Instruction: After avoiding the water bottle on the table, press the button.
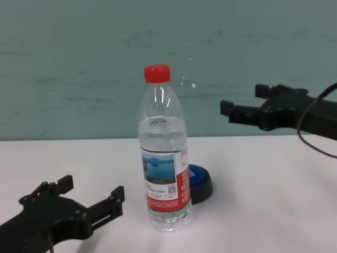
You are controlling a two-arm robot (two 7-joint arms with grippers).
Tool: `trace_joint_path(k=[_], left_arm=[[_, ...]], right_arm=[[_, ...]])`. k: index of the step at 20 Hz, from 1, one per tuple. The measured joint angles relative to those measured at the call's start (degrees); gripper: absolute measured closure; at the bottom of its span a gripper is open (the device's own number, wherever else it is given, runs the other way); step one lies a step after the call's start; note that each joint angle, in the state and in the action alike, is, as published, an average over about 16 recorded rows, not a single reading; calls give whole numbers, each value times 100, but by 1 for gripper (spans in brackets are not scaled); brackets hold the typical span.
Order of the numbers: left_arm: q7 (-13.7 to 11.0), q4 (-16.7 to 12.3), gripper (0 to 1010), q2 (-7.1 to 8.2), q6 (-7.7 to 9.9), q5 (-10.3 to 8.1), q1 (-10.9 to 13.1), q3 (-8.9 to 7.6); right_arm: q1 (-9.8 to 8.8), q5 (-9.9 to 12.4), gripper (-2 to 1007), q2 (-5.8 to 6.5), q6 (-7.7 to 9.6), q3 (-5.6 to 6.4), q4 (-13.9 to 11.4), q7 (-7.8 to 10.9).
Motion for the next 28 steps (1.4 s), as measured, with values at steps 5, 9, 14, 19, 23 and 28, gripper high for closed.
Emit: trace_joint_path(k=[5, 9, 14, 19, 23, 28], left_arm=[[0, 0, 10, 0, 0, 0, 0, 0], [0, 0, 10, 0, 0, 0, 0, 0], [0, 0, 10, 0, 0, 0, 0, 0], [0, 0, 10, 0, 0, 0, 0, 0], [0, 0, 10, 0, 0, 0, 0, 0], [0, 0, 10, 0, 0, 0, 0, 0]], right_arm=[[-329, -57, 1, 13, -70, 141, -324, -169], [-566, -105, 1, -5, -122, 252, -518, -289], [-835, -149, 1, -57, -186, 372, -694, -396], [-1057, -162, 1, -125, -235, 450, -788, -434], [-1201, -157, 1, -180, -259, 482, -820, -437], [-1318, -171, 1, -239, -257, 473, -810, -422]])
